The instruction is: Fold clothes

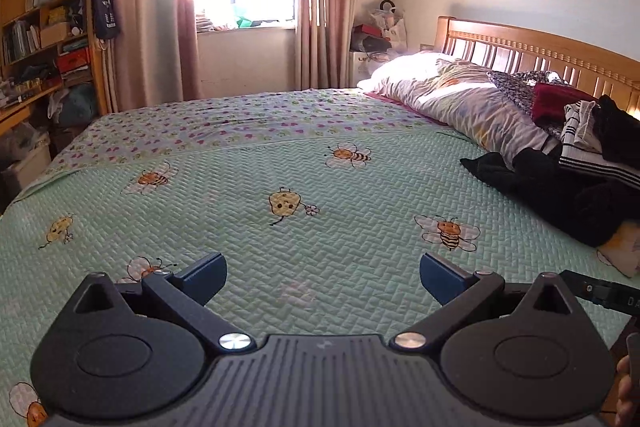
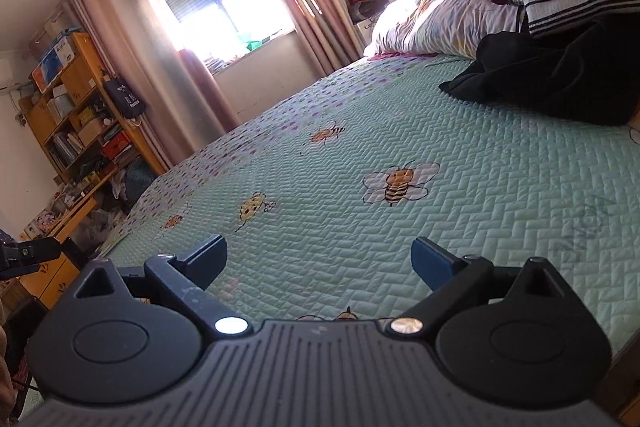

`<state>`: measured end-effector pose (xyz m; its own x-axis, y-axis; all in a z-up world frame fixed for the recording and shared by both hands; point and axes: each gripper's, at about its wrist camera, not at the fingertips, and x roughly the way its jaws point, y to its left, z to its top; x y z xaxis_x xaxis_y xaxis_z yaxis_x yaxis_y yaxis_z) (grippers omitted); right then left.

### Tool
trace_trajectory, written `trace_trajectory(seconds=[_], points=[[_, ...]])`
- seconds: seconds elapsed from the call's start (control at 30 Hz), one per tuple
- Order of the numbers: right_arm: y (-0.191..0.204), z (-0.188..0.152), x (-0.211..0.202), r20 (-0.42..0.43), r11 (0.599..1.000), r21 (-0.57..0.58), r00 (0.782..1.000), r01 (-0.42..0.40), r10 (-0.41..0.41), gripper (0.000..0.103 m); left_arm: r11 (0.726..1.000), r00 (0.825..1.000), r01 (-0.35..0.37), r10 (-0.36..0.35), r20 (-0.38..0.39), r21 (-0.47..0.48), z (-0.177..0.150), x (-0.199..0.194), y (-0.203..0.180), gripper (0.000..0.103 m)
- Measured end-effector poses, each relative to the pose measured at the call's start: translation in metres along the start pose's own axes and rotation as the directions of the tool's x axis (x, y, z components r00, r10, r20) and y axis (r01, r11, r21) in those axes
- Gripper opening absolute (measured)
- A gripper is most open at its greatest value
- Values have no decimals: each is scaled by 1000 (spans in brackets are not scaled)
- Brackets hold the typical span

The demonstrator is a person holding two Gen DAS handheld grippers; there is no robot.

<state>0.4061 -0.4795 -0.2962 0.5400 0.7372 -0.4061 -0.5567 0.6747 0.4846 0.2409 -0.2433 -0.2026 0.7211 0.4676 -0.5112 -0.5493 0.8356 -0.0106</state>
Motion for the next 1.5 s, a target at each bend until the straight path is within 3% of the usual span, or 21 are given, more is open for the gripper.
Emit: trace_trajectory(seconds=[0.23,0.4,0.6,0.9,1.03,1.2,1.37,1.5], points=[[-4,-14,8,-40,1000,29,999,-4,5,98,1000,999,24,-23,-41,10,-22,13,-8,103],[-24,-22,14,-62,996,92,998,8,-2,98,1000,995,-12,14,-99,22,-28,34,-25,103],[-50,-33,23,-89,986,168,996,23,-8,98,998,972,-39,50,-229,50,-37,77,-42,102],[-94,-40,35,-114,967,250,993,39,-11,98,992,959,-35,68,-275,124,-38,109,-74,102],[-109,-44,40,-130,957,287,992,40,-3,98,990,942,-35,78,-326,138,-40,132,-83,102],[-126,-40,52,-138,942,331,990,50,-3,98,977,931,-72,137,-338,199,-43,165,-101,102],[-138,-9,72,-47,946,304,993,116,-106,99,972,923,-40,126,-365,233,-41,203,-129,102],[-149,11,99,47,946,236,970,223,-240,99,969,922,3,92,-377,245,-40,229,-157,102]])
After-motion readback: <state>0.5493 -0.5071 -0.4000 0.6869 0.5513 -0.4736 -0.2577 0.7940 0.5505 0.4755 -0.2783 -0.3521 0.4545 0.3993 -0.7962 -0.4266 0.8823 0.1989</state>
